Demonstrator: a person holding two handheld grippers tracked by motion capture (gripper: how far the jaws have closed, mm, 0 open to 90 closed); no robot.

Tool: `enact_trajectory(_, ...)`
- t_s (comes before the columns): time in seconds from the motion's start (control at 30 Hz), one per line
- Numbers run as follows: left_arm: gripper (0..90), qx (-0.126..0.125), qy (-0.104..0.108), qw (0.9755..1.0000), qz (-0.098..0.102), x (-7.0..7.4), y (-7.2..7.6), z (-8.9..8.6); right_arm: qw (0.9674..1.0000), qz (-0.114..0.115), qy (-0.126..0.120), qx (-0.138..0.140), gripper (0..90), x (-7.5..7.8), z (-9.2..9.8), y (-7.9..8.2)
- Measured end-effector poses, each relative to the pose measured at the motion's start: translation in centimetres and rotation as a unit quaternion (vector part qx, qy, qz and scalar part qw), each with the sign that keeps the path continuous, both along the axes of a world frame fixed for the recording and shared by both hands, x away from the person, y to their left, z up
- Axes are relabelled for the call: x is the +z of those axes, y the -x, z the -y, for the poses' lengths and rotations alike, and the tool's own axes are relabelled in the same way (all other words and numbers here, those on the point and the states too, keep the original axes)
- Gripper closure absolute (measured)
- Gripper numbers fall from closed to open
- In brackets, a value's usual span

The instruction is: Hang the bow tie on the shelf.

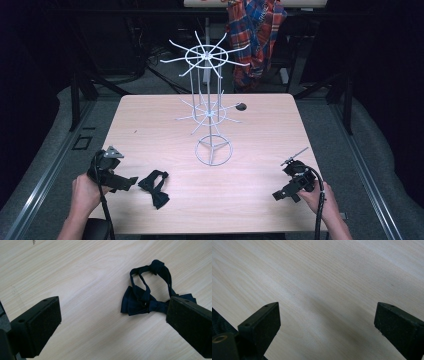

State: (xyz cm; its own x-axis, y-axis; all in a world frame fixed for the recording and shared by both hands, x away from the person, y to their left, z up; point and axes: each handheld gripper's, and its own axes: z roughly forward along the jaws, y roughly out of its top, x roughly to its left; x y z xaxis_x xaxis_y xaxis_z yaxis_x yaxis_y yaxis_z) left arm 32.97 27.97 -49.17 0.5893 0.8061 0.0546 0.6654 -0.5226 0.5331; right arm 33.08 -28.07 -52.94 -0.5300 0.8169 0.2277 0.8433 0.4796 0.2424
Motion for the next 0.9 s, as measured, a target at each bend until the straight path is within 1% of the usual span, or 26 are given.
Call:
enact_trajectory(0.03,0.0,-0.002,0.004,1.0000,-0.002,0.0,0.0,0.1,1.0000,0.000,0.000,-0.001,6.6,0.0,0.0,0.0)
enact_trajectory(0.13,0.0,-0.006,0.007,0.9999,-0.012,0.0,0.1,0.3,1.0000,0.003,0.001,0.002,6.7,0.0,0.0,0.0)
enact_trajectory(0.2,0.0,-0.012,0.012,0.9997,-0.016,0.1,0.2,0.4,1.0000,0.003,0.001,0.002,6.9,0.0,0.0,0.0)
enact_trajectory(0.23,0.0,-0.017,0.014,0.9995,-0.022,0.1,0.1,0.4,1.0000,0.000,-0.002,-0.001,7.0,0.0,0.0,0.0)
enact_trajectory(0.27,0.0,-0.018,0.015,0.9995,-0.023,0.1,0.1,0.5,1.0000,0.006,0.003,-0.007,7.0,0.0,0.0,0.0)
enact_trajectory(0.3,0.0,-0.021,0.017,0.9994,-0.023,0.0,0.1,0.6,1.0000,0.004,0.006,-0.004,7.1,0.0,0.1,0.0)
enact_trajectory(0.37,0.0,-0.030,0.018,0.9989,-0.031,0.0,-0.1,0.9,1.0000,-0.001,-0.003,-0.005,7.3,-0.1,0.2,-0.1)
enact_trajectory(0.43,0.0,-0.032,0.018,0.9989,-0.031,0.0,-0.1,1.0,1.0000,-0.001,-0.003,-0.005,7.3,-0.1,0.2,-0.1)
enact_trajectory(0.57,0.0,-0.045,0.019,0.9983,-0.032,0.1,0.3,1.5,1.0000,0.000,-0.004,-0.004,7.4,0.0,0.1,-0.1)
enact_trajectory(0.6,0.0,-0.047,0.018,0.9983,-0.032,0.1,0.4,1.5,1.0000,-0.002,0.003,0.003,7.4,0.0,0.2,-0.2)
enact_trajectory(0.7,0.0,-0.053,0.021,0.9977,-0.036,0.1,0.5,1.8,1.0000,0.000,-0.003,0.003,7.5,0.0,0.0,-0.2)
enact_trajectory(0.73,0.0,-0.054,0.023,0.9976,-0.036,0.1,0.5,1.9,1.0000,0.007,0.006,0.001,7.5,-0.1,0.0,-0.2)
enact_trajectory(0.77,0.0,-0.055,0.021,0.9977,-0.035,0.2,0.5,2.1,1.0000,0.005,0.006,0.003,7.4,-0.1,0.0,-0.1)
enact_trajectory(0.8,0.0,-0.059,0.022,0.9974,-0.036,0.2,0.5,2.2,0.9999,-0.001,-0.001,0.011,7.5,-0.1,0.1,-0.2)
enact_trajectory(0.83,0.0,-0.062,0.023,0.9972,-0.035,0.2,0.5,2.3,1.0000,0.000,-0.003,0.008,7.5,-0.1,0.1,-0.2)
enact_trajectory(0.87,0.0,-0.064,0.022,0.9971,-0.036,0.2,0.5,2.5,1.0000,-0.003,0.003,0.006,7.5,0.0,0.2,-0.2)
enact_trajectory(0.9,0.0,-0.067,0.023,0.9968,-0.037,0.1,0.5,2.6,1.0000,0.001,-0.006,0.001,7.5,0.0,0.2,-0.1)
